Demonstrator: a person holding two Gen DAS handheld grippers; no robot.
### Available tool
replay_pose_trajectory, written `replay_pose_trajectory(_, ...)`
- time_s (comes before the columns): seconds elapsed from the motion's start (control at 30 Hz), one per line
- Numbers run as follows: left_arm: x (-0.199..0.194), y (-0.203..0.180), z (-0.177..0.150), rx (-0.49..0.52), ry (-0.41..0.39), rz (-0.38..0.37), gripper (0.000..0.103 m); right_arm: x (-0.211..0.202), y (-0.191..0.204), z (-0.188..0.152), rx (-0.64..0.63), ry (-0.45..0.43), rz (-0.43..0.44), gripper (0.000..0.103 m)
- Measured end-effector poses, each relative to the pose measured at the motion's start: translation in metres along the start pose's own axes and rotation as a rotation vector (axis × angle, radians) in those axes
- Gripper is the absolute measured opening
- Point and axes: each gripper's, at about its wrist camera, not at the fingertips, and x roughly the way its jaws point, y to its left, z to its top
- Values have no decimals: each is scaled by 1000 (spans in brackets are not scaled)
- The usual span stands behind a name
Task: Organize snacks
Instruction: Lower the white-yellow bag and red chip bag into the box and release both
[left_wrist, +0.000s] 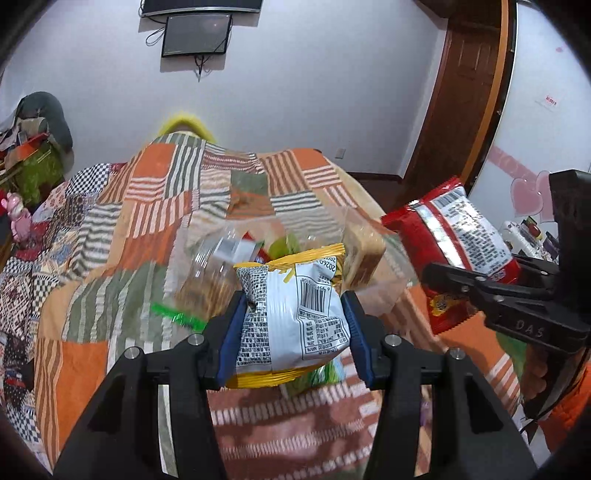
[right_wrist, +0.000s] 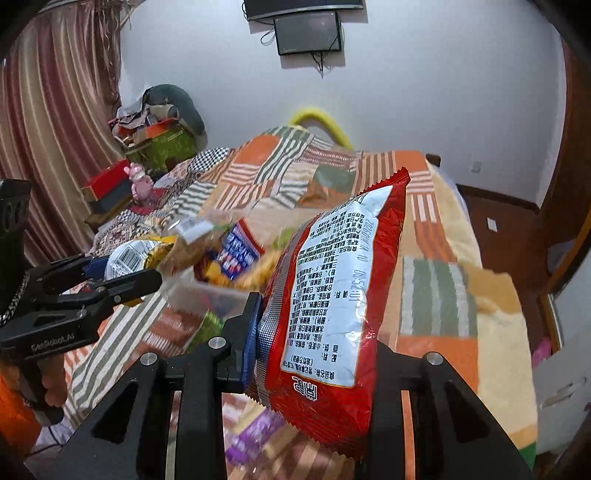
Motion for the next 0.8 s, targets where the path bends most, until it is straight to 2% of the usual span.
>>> replay_pose_trajectory(0.27, 32, 2, 30, 2, -1, 17, 51, 24, -4, 22, -18, -9, -16, 29)
replay_pose_trajectory(0.43, 51, 8, 38, -13, 14, 28, 51, 45, -6, 32, -45, 17, -23, 29)
replay_pose_trajectory(0.57, 61, 9, 44, -37, 24, 5, 51, 57, -3, 35, -67, 37, -17, 29)
replay_pose_trajectory(0.8, 70, 5, 49, -34, 23, 25, 51, 70, -2, 35, -93, 83, 2, 32)
